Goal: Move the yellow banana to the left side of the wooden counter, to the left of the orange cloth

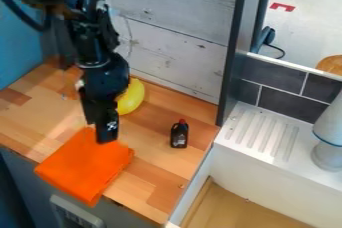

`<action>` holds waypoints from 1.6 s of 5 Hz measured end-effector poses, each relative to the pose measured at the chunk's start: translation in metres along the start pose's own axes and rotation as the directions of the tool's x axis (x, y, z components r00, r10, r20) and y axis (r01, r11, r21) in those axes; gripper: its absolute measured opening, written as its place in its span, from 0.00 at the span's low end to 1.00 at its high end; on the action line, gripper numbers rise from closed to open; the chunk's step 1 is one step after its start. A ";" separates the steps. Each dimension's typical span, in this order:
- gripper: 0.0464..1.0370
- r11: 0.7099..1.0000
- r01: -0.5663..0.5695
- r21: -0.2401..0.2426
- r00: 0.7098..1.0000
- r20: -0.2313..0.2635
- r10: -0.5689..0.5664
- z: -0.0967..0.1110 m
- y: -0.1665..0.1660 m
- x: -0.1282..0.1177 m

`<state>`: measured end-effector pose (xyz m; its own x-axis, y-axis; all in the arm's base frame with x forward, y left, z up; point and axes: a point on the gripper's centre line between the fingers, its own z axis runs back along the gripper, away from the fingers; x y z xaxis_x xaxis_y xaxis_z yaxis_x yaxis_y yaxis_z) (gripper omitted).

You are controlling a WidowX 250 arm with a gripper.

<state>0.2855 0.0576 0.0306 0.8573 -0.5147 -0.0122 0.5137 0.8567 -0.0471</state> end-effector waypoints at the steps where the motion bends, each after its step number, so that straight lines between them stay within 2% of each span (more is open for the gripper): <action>1: 0.97 0.979 -0.187 0.082 0.982 0.017 0.187 0.004 0.023 0.011; 2: 0.97 0.945 -0.308 0.112 0.951 0.025 0.307 0.009 0.041 0.024; 3: 0.97 0.890 -0.440 0.121 0.898 0.068 0.435 0.012 0.052 0.034; 4: 0.97 0.833 -0.545 0.100 0.839 0.084 0.538 -0.005 0.063 0.050; 5: 0.97 0.818 -0.567 0.098 0.822 0.132 0.554 -0.008 0.069 0.071; 6: 0.97 0.793 -0.600 0.105 0.798 0.153 0.583 -0.021 0.075 0.080; 7: 0.97 0.789 -0.604 0.113 0.794 0.168 0.584 -0.022 0.080 0.085; 8: 0.93 0.802 -0.584 0.123 0.810 0.144 0.568 -0.028 0.083 0.086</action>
<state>0.4009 0.0840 -0.0026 0.9914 0.0746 0.1074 -0.0847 0.9921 0.0922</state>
